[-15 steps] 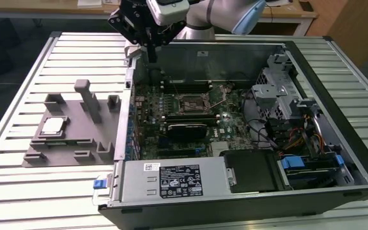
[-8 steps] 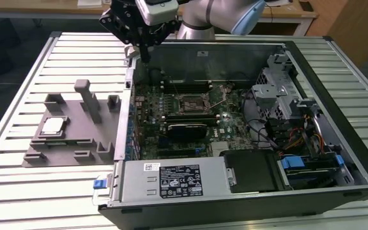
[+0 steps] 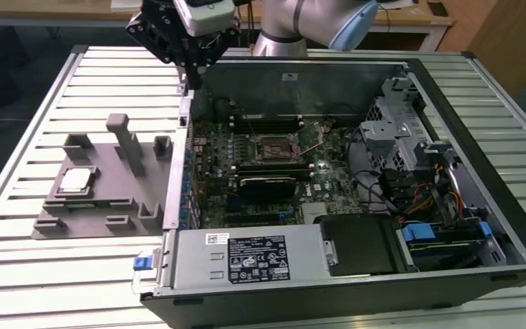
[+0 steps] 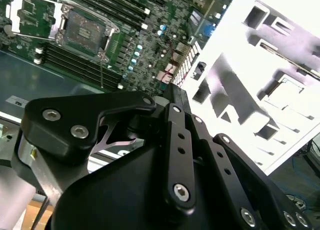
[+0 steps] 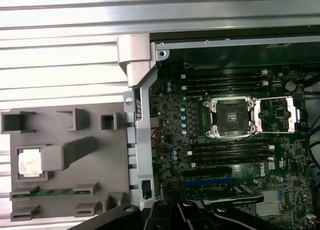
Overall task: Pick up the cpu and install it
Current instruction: 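Reach for the cpu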
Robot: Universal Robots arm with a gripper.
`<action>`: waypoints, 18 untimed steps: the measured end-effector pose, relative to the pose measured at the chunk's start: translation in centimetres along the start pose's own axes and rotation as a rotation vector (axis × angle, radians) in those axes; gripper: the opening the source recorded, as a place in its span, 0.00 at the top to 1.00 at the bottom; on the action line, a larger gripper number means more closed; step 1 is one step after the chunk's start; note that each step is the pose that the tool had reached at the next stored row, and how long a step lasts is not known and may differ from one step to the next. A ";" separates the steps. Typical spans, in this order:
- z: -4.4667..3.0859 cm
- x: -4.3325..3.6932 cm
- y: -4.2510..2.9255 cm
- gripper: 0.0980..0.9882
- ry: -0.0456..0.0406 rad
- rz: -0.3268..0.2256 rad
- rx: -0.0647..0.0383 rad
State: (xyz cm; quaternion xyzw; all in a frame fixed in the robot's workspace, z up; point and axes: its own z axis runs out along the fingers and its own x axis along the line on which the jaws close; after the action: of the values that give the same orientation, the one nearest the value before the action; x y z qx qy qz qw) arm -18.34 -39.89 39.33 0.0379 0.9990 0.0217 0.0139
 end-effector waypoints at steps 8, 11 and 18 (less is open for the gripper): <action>-0.07 2.15 -0.16 0.99 -0.0013 0.000 0.000; -0.08 2.89 -0.22 0.99 -0.0019 0.000 0.000; -0.13 4.53 -0.34 0.99 -0.0023 0.000 0.000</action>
State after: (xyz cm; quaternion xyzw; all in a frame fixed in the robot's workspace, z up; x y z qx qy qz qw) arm -22.88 -39.89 39.33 0.0380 0.9989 0.0218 0.0151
